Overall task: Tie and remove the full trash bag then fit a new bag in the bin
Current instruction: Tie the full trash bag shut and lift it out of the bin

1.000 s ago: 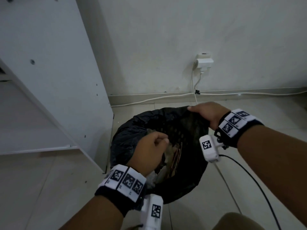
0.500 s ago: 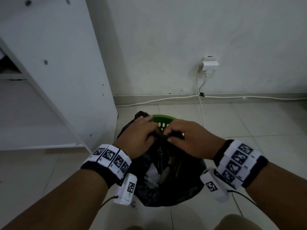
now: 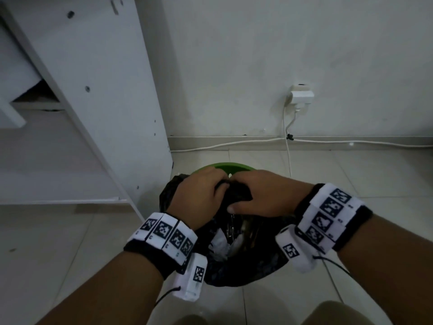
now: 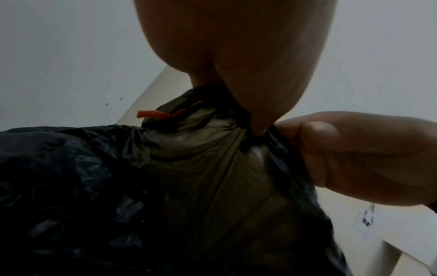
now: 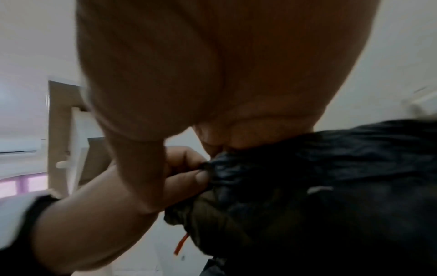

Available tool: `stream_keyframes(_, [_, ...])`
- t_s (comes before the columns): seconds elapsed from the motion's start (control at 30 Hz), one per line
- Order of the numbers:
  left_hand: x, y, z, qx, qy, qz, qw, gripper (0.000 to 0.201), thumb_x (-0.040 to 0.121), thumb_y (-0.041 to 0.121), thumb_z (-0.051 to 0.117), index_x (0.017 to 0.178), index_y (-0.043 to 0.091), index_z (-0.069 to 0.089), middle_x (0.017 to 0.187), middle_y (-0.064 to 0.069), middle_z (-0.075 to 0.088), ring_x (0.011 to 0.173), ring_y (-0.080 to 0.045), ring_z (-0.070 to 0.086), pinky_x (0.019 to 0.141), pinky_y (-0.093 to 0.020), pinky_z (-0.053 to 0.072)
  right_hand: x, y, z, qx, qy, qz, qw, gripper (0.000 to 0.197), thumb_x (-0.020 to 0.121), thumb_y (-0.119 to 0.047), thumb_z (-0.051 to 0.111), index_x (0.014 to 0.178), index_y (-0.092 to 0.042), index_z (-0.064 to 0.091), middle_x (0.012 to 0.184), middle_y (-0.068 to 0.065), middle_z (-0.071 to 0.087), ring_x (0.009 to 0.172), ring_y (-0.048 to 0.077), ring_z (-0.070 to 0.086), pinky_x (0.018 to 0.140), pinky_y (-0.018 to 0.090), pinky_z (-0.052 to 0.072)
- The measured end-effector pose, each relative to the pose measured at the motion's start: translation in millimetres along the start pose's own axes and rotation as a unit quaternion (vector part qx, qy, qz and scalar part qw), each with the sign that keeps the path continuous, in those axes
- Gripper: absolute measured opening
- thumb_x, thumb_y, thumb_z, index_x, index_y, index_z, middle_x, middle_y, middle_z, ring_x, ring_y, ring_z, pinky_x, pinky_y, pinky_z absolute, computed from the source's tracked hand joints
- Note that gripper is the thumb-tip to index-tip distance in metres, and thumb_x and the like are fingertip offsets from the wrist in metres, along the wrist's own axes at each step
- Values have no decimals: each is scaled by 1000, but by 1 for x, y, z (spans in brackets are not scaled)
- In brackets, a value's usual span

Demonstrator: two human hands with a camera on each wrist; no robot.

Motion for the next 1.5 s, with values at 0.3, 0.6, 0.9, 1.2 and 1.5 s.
stream_keyframes(0.3, [-25, -61, -22, 50, -79, -11, 996, 31, 89, 43, 45, 75, 29, 68, 73, 7, 64, 78, -17, 57, 81, -42, 47, -36, 26, -26, -88, 75, -75, 990, 22, 98, -34, 54, 109, -28, 71, 99, -7, 71, 88, 14, 65, 76, 31, 50])
stream_keyframes(0.6, [-15, -8, -17, -52, -11, -31, 998, 26, 97, 38, 48, 88, 22, 66, 82, 6, 65, 78, -13, 59, 73, -39, 51, -11, 4, -22, -155, 111, -34, 981, 64, 79, -55, 53, 135, -25, 49, 130, 0, 58, 115, 21, 55, 98, 39, 43])
stream_keyframes(0.9, [-47, -47, -37, -202, -58, -129, 969, 27, 97, 34, 61, 70, 29, 63, 65, 14, 63, 64, -3, 58, 63, -24, 44, -24, -8, -23, -61, 142, -86, 984, 29, 97, -36, 43, 100, -21, 67, 94, -4, 66, 86, 17, 60, 72, 28, 41])
stream_keyframes(1.2, [-26, -12, -50, -97, 46, -71, 992, 15, 99, 19, 58, 87, 23, 66, 78, 8, 66, 72, -3, 60, 65, -15, 43, -9, -21, -43, -88, 133, -32, 987, 57, 82, -48, 56, 132, -21, 57, 130, 1, 60, 120, 21, 54, 102, 38, 42])
stream_keyframes(1.5, [-50, -39, -43, -244, -47, -146, 958, 29, 91, 35, 56, 63, 35, 58, 62, 16, 58, 62, -5, 54, 64, -26, 41, -8, -27, -51, -6, 139, -61, 988, 16, 93, -20, 60, 103, -21, 73, 100, -4, 73, 93, 14, 65, 84, 31, 49])
Point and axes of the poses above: each hand's wrist, its own x-axis towards the middle knuckle, its own z-axis out of the palm, y = z × x, the point moved 6 cm from there along x, towards the middle knuckle
